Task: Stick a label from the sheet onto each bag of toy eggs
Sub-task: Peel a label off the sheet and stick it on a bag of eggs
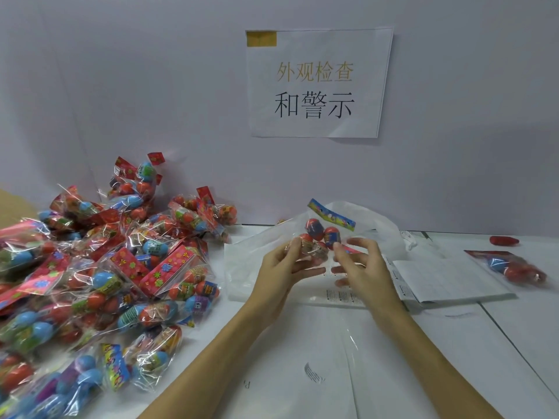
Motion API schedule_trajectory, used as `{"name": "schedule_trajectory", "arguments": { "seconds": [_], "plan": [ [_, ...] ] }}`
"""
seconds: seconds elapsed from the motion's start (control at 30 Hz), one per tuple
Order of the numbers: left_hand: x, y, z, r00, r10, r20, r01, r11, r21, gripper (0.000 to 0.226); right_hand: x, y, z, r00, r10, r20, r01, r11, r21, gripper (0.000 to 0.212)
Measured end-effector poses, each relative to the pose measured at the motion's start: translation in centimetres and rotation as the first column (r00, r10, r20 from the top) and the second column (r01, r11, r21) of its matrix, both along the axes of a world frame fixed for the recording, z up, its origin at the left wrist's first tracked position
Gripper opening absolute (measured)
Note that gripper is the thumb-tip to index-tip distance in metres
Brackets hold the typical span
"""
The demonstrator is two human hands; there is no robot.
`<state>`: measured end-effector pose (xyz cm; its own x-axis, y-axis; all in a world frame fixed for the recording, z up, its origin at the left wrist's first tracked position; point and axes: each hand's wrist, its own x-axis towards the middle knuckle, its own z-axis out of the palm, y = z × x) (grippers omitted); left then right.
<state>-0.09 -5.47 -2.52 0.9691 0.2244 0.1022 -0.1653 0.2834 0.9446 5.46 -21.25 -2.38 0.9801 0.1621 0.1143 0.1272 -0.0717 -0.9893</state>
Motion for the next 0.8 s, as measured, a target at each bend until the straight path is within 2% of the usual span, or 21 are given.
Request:
{"name": "schedule_trajectory", "arguments": {
  "seconds": [0.07,0.1,0.17,0.3,0.37,0.43,0.5,0.53,0.63,0.77,0.8],
  "plan": [
    [0.0,0.2,0.1,0.997,-0.077,0.017,0.078,0.989,-0.122,0.038,-0.1,0.1,0.1,0.993,0.112,-0.031,-0.109,0.991,0.082,0.026],
    [0.0,0.3,0.2,0.996,-0.083,0.022,0.085,0.99,-0.113,0.037,-0.1,0.1,0.1,0.984,0.172,-0.037,-0.165,0.976,0.142,0.02],
    [0.0,0.5,0.2,1.0,-0.022,0.008,0.022,0.999,-0.023,0.034,0.1,0.1,-0.1,0.973,0.23,-0.035,-0.217,0.951,0.221,0.016],
    [0.2,0.3,-0.1,0.993,0.118,0.007,-0.118,0.989,0.092,0.033,0.1,0.4,-0.6,0.982,0.174,-0.07,-0.156,0.966,0.204,0.019],
    [0.2,0.1,-0.5,0.95,0.304,0.076,-0.313,0.92,0.235,0.028,0.0,0.5,-0.5,0.969,0.17,-0.181,-0.127,0.966,0.227,0.028],
    [0.1,0.1,-0.7,0.876,0.393,0.279,-0.481,0.753,0.449,0.026,0.0,0.2,0.0,0.904,0.36,-0.23,-0.268,0.897,0.351,0.039],
    [0.1,0.0,-1.2,0.855,0.237,0.462,-0.498,0.624,0.602,0.033,-0.2,0.0,0.4,0.838,0.516,-0.174,-0.39,0.791,0.471,0.042],
    [0.1,-0.2,-1.4,0.86,0.13,0.494,-0.468,0.587,0.661,0.036,-0.2,0.0,0.6,0.847,0.507,-0.159,-0.378,0.785,0.491,0.041],
    [-0.2,-1.0,-1.6,0.862,-0.078,0.501,-0.385,0.542,0.747,0.031,0.4,-0.6,0.7,0.935,0.283,-0.213,-0.171,0.887,0.43,0.032],
    [-0.5,-0.8,-1.5,0.862,-0.095,0.499,-0.421,0.416,0.806,0.03,2.3,-3.1,1.2,0.96,0.135,-0.247,-0.053,0.948,0.313,0.025],
    [-0.4,-0.8,-1.5,0.877,-0.07,0.475,-0.407,0.417,0.813,0.031,2.6,-3.5,1.4,0.964,0.129,-0.231,-0.06,0.957,0.284,0.024]
  ]
}}
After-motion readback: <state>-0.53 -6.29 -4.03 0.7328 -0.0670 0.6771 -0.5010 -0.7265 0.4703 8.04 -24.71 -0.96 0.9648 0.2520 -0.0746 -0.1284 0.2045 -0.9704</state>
